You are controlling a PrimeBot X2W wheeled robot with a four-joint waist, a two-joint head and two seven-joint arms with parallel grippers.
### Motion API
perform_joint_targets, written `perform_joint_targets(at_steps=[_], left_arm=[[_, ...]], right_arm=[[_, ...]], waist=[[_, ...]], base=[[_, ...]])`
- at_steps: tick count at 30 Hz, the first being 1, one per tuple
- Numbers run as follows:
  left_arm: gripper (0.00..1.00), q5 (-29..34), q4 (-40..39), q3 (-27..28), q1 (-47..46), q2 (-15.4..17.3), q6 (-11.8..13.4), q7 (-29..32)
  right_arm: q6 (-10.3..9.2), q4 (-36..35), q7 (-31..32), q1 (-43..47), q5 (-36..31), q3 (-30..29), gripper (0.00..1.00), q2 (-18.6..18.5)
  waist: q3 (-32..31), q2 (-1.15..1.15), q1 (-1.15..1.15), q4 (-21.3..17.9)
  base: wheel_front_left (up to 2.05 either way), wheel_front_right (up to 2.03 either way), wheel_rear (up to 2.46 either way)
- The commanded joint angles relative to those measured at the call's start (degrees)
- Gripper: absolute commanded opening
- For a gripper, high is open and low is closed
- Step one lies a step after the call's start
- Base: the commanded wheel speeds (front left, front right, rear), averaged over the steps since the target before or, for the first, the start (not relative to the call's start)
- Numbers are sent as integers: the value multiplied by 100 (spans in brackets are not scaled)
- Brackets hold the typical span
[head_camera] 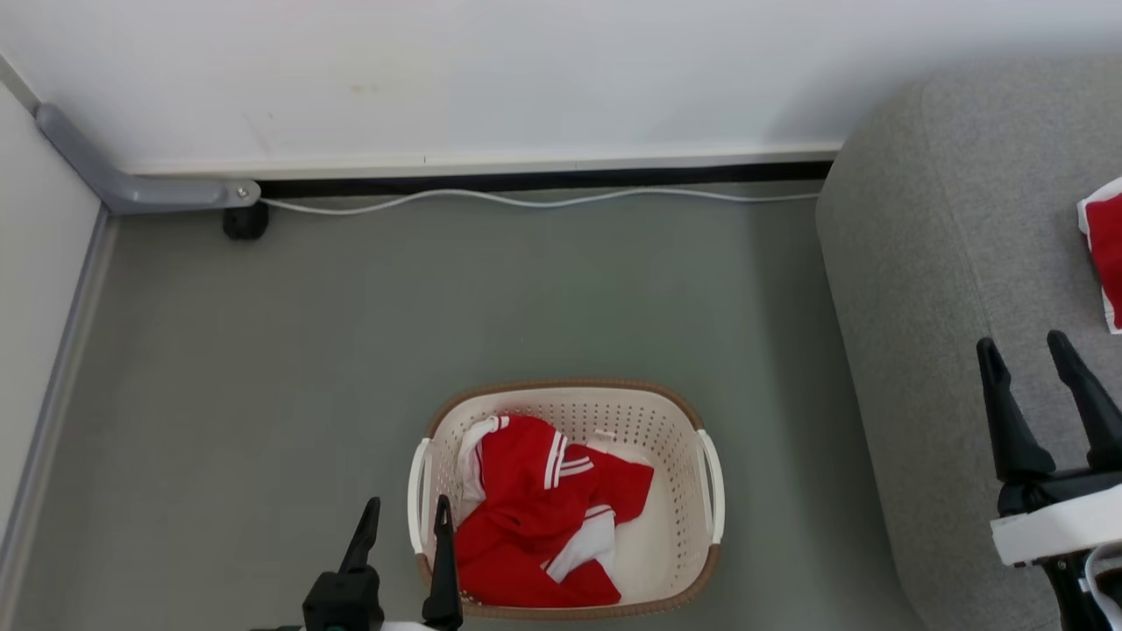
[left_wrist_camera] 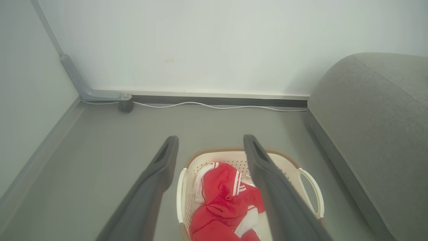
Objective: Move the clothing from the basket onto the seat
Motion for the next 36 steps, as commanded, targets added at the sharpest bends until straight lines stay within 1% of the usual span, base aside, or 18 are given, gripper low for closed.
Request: perform_joint_targets(at_steps=[1, 10, 15, 19, 28, 32, 36], left_arm=[[100, -57, -92, 112, -261, 3, 81, -34], [100, -473, 234, -717, -1023, 3, 611, -34], [100, -718, 472, -1078, -1508, 3, 825, -34], [100, -909, 684, -1326, -1938, 3, 923, -34], [100, -1467, 1245, -1961, -2991, 3, 1054, -34], [100, -1733, 1549, -2134, -3459, 3, 1047, -34], [100, -1916, 1739, -2242, -3901, 3, 1103, -34]], right_arm=[[8, -191, -35, -139, 45, 56, 100, -185], [8, -723, -35, -561, 402, -31, 100, -588], [8, -1008, -35, -838, 563, -8, 100, -795], [8, -1213, -35, -1003, 673, -26, 100, -940], [8, -1538, -35, -1320, 830, -26, 100, -1229], [8, -1685, -35, -1494, 854, 14, 100, -1294], [8, -1826, -35, -1693, 855, 127, 100, -1329]], waist=[[274, 0, 0, -37], [1318, 0, 0, -59], [1874, 0, 0, -113], [2295, 0, 0, -154], [3145, 0, 0, -268], [3472, 0, 0, -351], [3741, 0, 0, -432]], base=[[0, 0, 0], [0, 0, 0], [0, 0, 0], [0, 0, 0], [0, 0, 0], [0, 0, 0], [0, 0, 0]])
